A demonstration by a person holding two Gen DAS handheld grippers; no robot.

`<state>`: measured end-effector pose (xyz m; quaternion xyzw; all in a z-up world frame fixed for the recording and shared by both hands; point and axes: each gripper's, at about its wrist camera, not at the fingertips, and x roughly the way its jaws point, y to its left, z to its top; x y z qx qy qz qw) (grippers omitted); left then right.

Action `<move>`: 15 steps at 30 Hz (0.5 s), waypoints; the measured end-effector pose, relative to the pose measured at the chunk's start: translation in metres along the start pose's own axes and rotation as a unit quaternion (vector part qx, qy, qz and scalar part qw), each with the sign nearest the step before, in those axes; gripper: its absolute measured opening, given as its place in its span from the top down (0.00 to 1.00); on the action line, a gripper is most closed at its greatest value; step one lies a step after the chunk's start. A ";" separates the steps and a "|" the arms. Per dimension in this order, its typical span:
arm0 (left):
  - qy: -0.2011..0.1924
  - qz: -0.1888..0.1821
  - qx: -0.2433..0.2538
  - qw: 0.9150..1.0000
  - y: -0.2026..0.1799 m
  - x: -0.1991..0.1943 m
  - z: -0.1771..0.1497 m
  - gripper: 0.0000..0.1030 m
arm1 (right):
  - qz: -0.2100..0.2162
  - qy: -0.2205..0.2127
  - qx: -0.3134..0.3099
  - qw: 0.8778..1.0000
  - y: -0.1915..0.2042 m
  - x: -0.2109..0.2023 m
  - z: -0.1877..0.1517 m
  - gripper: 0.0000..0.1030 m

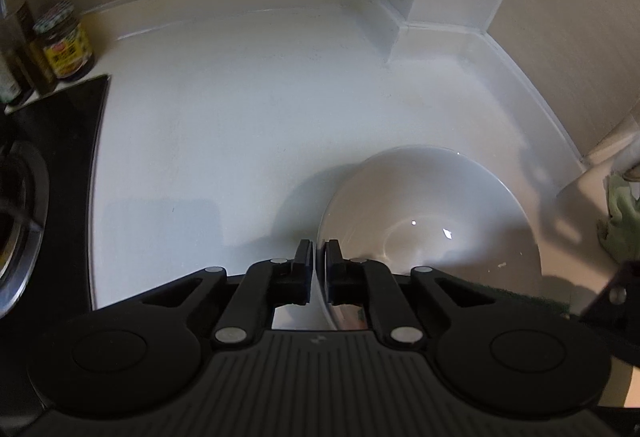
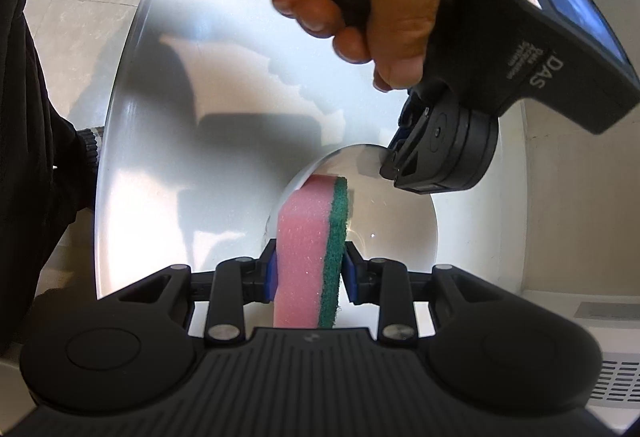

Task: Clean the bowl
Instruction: 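Keep holding the bowl rim with the left gripper while the right gripper scrubs the bowl interior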

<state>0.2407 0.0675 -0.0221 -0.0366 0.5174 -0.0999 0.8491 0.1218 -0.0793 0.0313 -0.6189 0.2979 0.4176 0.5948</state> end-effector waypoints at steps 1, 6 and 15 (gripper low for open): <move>0.001 0.002 -0.002 1.000 0.000 -0.001 -0.002 0.91 | 0.000 -0.001 0.001 1.000 0.001 0.001 0.000 0.74; 0.003 0.017 0.013 1.000 -0.004 -0.009 -0.014 0.86 | 0.002 -0.002 -0.002 1.000 0.005 0.003 0.000 0.73; 0.007 0.016 0.076 0.997 -0.009 0.005 0.014 0.95 | -0.001 0.007 -0.025 1.000 0.012 0.007 -0.001 0.74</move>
